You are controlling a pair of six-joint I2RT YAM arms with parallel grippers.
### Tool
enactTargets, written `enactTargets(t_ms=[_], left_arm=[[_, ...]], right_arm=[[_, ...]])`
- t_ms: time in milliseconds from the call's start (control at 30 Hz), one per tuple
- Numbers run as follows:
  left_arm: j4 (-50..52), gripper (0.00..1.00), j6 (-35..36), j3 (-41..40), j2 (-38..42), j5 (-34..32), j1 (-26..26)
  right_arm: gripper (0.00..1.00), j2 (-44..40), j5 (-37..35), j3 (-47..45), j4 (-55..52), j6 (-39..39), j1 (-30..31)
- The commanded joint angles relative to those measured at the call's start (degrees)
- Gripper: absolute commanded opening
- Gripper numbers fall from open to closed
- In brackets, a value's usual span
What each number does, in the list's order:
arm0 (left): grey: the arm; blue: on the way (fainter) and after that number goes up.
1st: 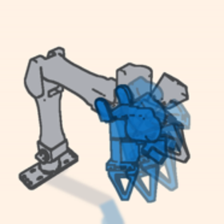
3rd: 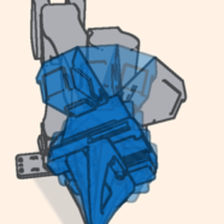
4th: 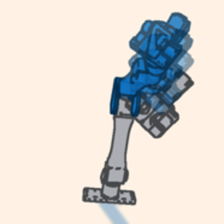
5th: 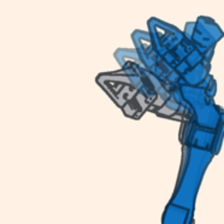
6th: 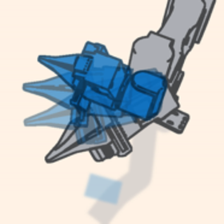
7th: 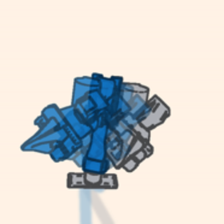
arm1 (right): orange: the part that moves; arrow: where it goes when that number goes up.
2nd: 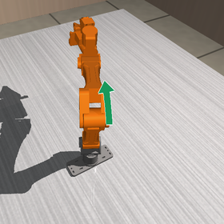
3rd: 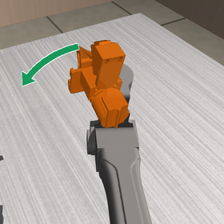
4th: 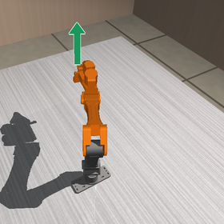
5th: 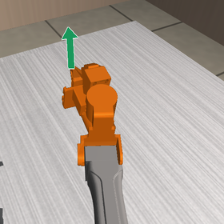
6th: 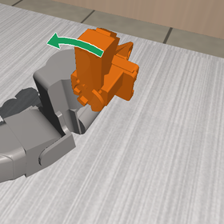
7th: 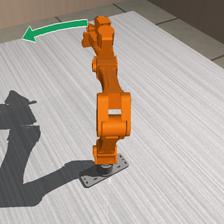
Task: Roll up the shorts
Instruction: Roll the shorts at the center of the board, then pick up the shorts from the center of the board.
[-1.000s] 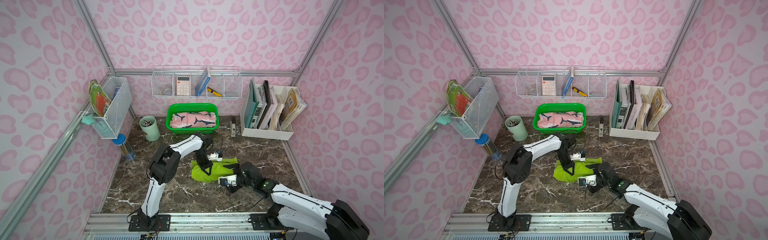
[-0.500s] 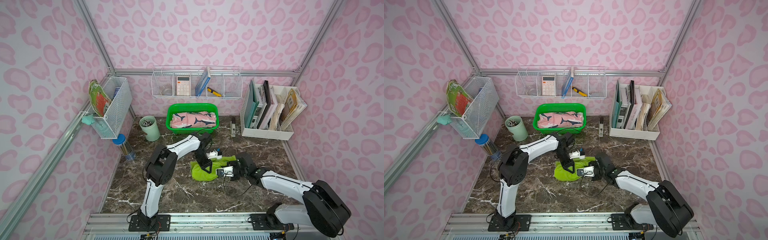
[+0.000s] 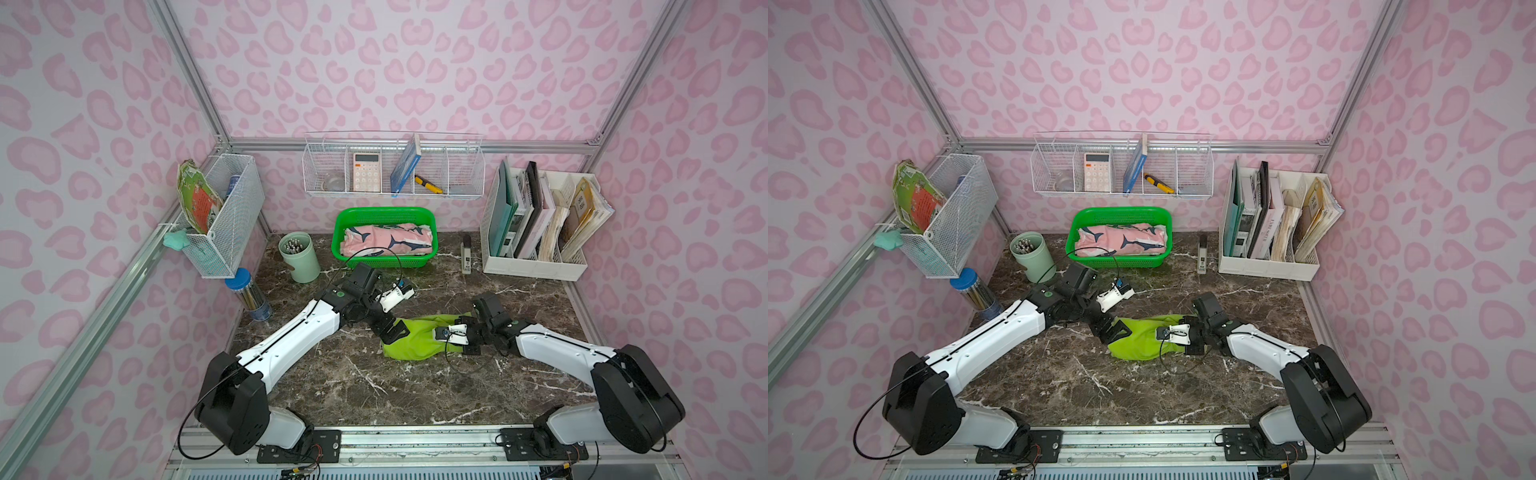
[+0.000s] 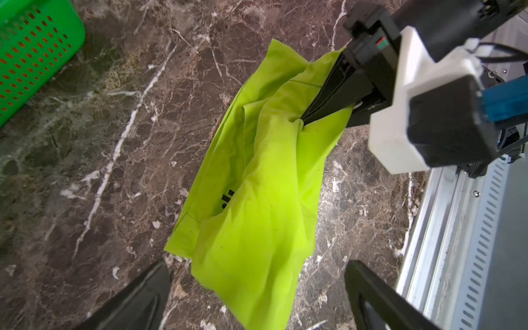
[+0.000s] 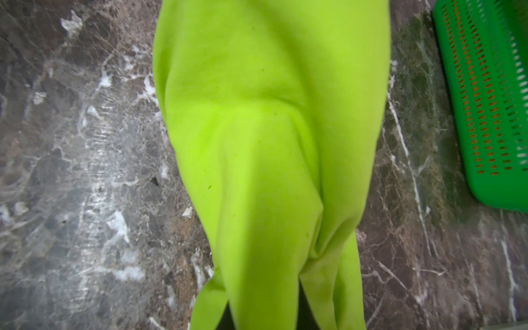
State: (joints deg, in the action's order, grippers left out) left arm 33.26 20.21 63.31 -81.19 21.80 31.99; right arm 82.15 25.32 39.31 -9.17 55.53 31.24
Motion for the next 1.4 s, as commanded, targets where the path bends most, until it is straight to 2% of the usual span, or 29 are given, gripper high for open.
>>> enactTargets(t_ms=[0,100,200,433,867,900,967,1000,1100,1133,1267,1300,1333,1367], left_arm=[[-2.76,0.99,5.15,-3.26,1.8,-9.3,4.15],[-11.27,0.99,7.17,-9.08,3.45,-16.03,10.65],[-15.29,0.99,8.73,-11.05,2.17,-23.1,14.99],[-22.84,0.99,11.08,-12.56,-3.35,-29.05,16.0],[-20.31,0.99,4.7,-9.61,-15.19,-16.25,16.0],[-19.36,0.97,4.55,-8.98,-16.46,-15.4,15.95],[-18.22,0.89,3.73,-8.12,-18.34,-14.3,15.98],[-17.8,0.8,3.42,-7.74,-19.1,-13.86,15.99],[-16.32,0.43,2.15,-6.57,-21.27,-13.19,16.0],[-15.69,0.34,1.73,-6.17,-21.67,-13.27,15.99],[-13.12,0.17,1.21,-4.96,-22.22,-13.34,15.76],[-12.43,0.11,0.87,-4.73,-22.04,-13.45,15.63],[-12.0,0.0,0.52,-4.77,-21.7,-13.46,15.56],[-11.98,0.0,0.08,-5.06,-21.25,-13.8,15.48]], right_arm=[[0.0,1.87,3.7,1.64,-12.26,-1.17,-0.52],[0.0,3.59,5.66,3.66,-14.96,-0.55,-1.38],[0.0,5.55,8.11,5.99,-18.5,0.7,-2.36],[0.0,6.15,7.57,5.84,-18.47,1.47,-2.84],[0.0,6.07,8.25,5.64,-17.8,1.26,-3.45],[0.0,6.06,8.15,5.65,-17.75,1.21,-3.48],[0.0,6.06,8.18,5.53,-17.46,1.15,-3.57],[0.0,6.01,8.12,5.51,-17.14,0.95,-3.69],[0.0,5.84,7.38,5.16,-16.79,0.72,-3.82],[0.0,5.83,7.06,5.01,-16.73,0.59,-3.78],[0.0,5.23,5.96,4.23,-15.92,0.24,-3.82],[0.0,5.05,5.31,4.04,-15.9,0.1,-3.78],[0.0,4.83,4.64,3.94,-15.71,-0.07,-3.75],[0.0,4.7,4.43,3.61,-15.54,-0.15,-3.73]])
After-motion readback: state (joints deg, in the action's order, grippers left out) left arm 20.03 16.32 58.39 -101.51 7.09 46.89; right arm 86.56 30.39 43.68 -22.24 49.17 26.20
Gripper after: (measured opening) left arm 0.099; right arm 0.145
